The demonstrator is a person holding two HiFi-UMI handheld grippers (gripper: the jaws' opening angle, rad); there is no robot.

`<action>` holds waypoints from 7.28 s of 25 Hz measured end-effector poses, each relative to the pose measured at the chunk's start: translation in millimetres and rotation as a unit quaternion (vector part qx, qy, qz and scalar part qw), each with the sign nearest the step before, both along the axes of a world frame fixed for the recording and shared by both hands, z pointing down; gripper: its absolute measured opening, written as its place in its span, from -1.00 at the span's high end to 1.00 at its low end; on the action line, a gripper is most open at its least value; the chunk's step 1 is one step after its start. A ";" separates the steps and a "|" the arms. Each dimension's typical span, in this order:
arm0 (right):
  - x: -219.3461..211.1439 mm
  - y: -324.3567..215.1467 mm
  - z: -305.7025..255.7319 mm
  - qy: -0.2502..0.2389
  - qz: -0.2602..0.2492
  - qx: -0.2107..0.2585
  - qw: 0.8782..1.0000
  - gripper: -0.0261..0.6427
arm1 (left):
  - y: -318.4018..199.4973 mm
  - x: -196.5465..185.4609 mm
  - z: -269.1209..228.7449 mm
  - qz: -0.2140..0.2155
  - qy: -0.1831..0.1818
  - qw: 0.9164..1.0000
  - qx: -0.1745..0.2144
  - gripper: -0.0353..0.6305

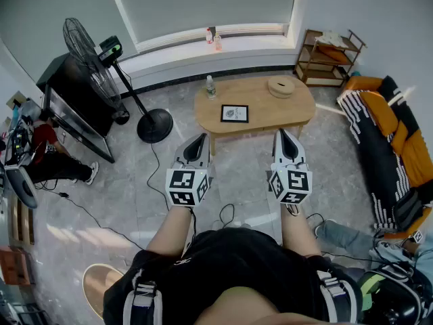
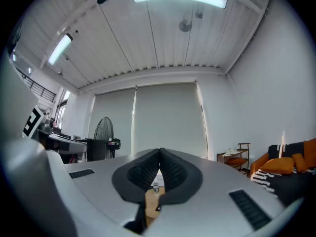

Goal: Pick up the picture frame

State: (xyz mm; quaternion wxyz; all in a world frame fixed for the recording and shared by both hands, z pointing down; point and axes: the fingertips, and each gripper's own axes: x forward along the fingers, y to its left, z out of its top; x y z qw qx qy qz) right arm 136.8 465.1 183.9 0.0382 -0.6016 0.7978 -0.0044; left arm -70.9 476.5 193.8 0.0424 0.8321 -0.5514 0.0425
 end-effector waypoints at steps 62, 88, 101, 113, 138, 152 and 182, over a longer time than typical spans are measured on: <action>-43.5 -404.7 60.7 -0.043 -0.060 -0.062 0.995 0.87 | -365.6 -21.9 61.5 -0.034 -0.041 0.997 -0.055 0.83; -29.1 -621.0 78.6 -0.026 -0.053 -0.087 0.995 0.87 | -605.1 -15.2 79.8 -0.024 -0.027 0.996 -0.077 0.83; -24.2 -643.6 118.2 0.006 0.010 -0.143 0.990 0.87 | -648.3 -25.8 129.9 0.021 -0.038 0.989 -0.144 0.82; -34.1 -649.3 250.0 0.010 0.020 -0.299 0.954 0.51 | -660.1 -30.7 260.0 0.060 -0.039 0.950 -0.305 0.31; -56.6 -645.6 626.4 0.033 0.014 -0.548 0.836 0.51 | -656.7 -32.0 625.0 0.033 -0.038 0.846 -0.531 0.35; -55.0 -660.3 744.9 0.030 0.020 -0.605 0.795 0.51 | -678.8 -32.6 736.4 0.016 -0.027 0.829 -0.558 0.46; -50.3 -681.2 484.0 0.028 -0.029 -0.450 0.892 0.66 | -691.6 -28.0 480.8 -0.014 -0.013 0.908 -0.419 0.63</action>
